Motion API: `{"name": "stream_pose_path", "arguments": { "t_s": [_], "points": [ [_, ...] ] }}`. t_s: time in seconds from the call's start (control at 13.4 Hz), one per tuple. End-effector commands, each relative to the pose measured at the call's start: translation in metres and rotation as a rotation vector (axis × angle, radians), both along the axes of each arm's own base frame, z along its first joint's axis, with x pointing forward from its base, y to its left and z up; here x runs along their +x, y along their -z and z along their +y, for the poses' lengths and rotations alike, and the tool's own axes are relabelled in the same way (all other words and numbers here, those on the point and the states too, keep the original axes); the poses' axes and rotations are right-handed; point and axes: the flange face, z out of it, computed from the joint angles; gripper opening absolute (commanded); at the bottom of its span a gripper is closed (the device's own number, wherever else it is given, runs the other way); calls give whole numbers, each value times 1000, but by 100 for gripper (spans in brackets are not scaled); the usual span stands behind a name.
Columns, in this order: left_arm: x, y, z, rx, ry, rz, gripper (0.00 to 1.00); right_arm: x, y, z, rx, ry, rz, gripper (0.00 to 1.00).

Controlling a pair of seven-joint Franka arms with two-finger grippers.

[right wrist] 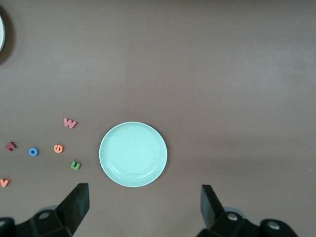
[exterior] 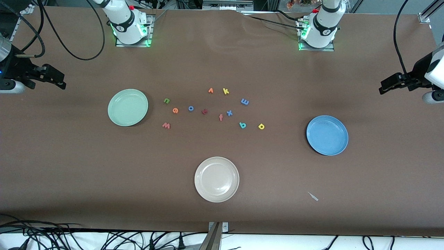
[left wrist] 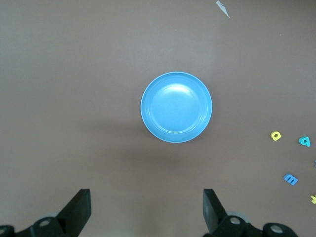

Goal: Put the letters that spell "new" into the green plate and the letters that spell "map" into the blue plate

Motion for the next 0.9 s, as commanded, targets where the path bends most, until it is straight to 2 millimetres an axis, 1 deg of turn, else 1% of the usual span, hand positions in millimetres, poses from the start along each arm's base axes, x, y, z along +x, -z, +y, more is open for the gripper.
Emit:
{"name": "stream_pose_path", "arguments": {
  "t_s": [0.0,0.82],
  "points": [
    [-4,-5,-2,-26,21,-15,100,-4,-6,1,7,10,-7,100],
    [-4,-5,-6,-25,28,-15,100,-3,-4,2,24,12,-5,100]
  ]
}}
